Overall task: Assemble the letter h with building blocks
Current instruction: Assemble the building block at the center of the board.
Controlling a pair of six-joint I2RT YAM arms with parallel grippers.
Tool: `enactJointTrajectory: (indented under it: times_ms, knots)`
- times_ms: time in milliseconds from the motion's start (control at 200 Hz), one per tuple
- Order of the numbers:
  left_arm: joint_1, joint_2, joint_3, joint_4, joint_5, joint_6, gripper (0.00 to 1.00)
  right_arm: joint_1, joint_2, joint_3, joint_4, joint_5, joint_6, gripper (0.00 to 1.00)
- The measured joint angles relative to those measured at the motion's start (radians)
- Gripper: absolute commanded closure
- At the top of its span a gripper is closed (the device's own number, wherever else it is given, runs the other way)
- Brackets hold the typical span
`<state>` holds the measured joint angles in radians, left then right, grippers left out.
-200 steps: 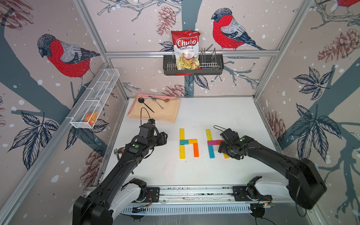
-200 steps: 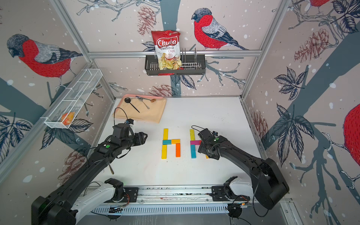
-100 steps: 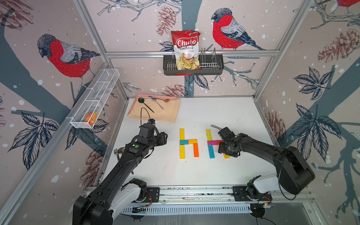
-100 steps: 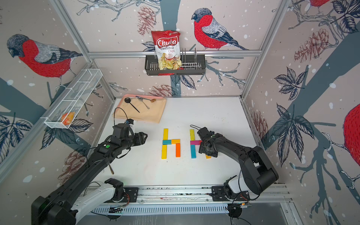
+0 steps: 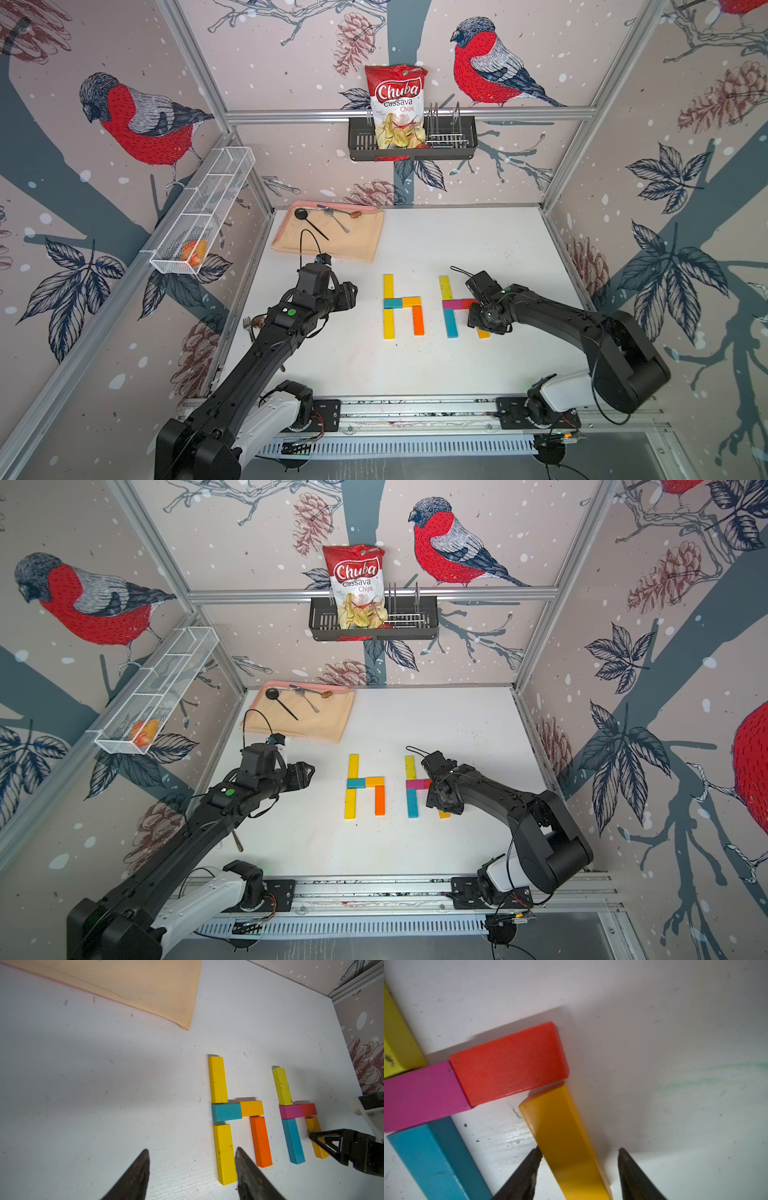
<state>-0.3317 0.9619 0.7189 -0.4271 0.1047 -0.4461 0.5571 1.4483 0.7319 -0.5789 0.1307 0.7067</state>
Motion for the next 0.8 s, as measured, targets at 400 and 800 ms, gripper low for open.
enactJointTrajectory:
  times_ms: [400,800]
  knots:
    - [0.000,0.000,0.000,0.000,0.000,0.000,0.36,-0.001,0.018,0.005,0.001,0.001,0.000,0.47]
    - [0.000,0.001,0.000,0.000,0.000,0.000,0.36,-0.002,0.031,0.009,0.002,0.005,0.000,0.50]
